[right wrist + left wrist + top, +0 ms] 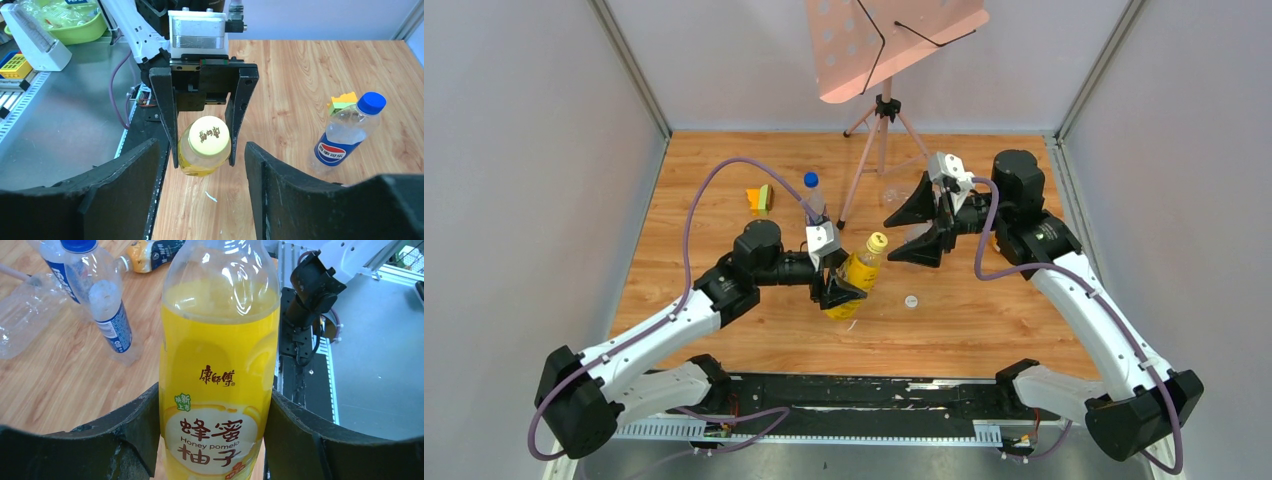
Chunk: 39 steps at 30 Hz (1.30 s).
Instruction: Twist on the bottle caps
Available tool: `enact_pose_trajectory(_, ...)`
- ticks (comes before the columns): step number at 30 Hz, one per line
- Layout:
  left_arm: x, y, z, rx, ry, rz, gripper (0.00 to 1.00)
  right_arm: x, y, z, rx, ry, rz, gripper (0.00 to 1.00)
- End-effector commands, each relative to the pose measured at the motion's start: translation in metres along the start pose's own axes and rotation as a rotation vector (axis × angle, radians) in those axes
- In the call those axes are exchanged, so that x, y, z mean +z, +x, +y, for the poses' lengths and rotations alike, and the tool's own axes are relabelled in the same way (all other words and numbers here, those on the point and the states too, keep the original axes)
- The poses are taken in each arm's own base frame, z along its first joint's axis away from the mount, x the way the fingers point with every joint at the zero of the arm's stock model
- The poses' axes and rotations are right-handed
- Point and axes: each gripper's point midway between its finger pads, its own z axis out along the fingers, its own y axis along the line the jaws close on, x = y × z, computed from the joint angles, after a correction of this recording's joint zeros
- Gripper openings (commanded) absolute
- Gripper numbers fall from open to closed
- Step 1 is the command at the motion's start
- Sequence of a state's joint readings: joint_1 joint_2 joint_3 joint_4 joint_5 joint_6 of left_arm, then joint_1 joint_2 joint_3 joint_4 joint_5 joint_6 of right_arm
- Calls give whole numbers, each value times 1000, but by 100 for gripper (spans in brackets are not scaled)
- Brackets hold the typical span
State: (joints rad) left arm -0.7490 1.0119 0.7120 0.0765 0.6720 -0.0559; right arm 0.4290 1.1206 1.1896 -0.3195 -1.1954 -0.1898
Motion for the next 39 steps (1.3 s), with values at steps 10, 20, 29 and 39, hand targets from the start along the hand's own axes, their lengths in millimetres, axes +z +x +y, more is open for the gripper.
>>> enact_pose_trajectory(10, 1, -27, -14, 8, 90, -40, 0, 7, -9, 12, -90, -103, -32, 56)
enact_pose_trajectory(20, 0, -32, -16, 17, 98, -48, 0, 13, -5, 10, -58, -114, -24, 43)
enact_pose_trajectory(29, -2, -41, -8, 35, 45, -42, 0, 16, -4, 6, -9, -88, -14, 18)
enact_pose_trajectory(39, -9, -61, 46, 215, -398, -13, 0, 22, 18, -52, 400, 329, 12, 0)
